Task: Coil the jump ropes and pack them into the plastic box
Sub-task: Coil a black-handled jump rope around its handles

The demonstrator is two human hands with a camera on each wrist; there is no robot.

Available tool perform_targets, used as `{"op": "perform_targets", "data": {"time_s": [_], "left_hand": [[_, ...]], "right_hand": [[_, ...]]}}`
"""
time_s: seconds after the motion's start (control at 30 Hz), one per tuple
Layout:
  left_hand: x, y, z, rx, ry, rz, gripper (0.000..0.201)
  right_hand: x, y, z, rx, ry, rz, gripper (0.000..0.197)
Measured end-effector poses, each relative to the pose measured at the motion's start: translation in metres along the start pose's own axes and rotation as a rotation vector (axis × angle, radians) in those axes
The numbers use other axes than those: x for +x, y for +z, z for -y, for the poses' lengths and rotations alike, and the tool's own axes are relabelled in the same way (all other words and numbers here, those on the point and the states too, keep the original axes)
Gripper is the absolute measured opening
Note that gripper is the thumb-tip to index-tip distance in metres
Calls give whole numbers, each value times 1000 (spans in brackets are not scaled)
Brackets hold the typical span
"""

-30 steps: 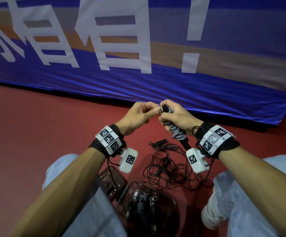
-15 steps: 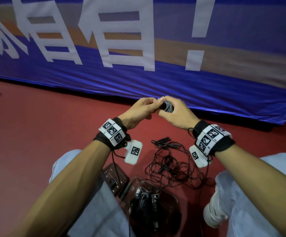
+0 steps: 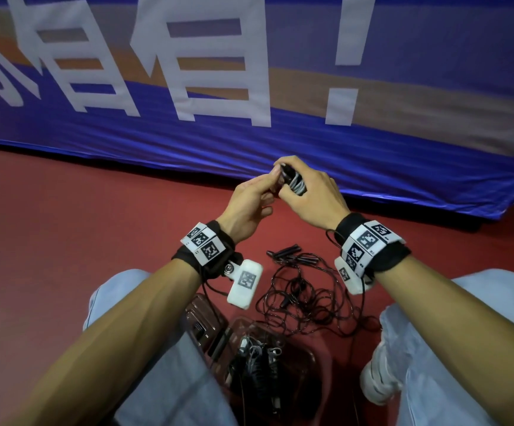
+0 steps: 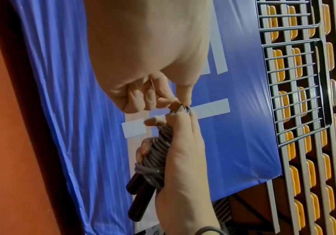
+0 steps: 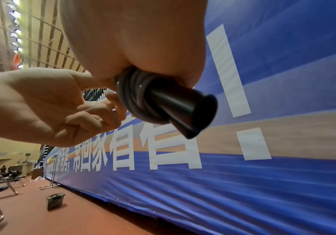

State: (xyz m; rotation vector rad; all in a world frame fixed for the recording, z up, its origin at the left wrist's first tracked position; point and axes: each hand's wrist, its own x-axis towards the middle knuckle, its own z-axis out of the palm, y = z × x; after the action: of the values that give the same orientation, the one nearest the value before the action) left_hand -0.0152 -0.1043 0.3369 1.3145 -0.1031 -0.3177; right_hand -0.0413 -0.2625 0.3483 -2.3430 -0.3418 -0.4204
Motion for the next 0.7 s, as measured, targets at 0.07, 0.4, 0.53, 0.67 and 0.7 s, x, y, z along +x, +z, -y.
{"op": "perform_targets", "data": {"time_s": [0.07,0.4,0.53,0.67,0.7], "left_hand": [[-2,3,-1,-39,-1,62,22],[-10,-2,-25,191,-82,203,35],[-4,-1,-23,229,-139,69,32],[1,-1,-19,228,-141,33,30],[1,0,-19,185,-137,55,29]], "right_hand": [[0,1,1,47,26,10,39],[8,-17,0,166,-74,210,50],[9,-12,-4,-181,-85,205,41],[7,-4,-4,-120,-93,169,49],[9,-4,-5,-79,-98,157,52]]}}
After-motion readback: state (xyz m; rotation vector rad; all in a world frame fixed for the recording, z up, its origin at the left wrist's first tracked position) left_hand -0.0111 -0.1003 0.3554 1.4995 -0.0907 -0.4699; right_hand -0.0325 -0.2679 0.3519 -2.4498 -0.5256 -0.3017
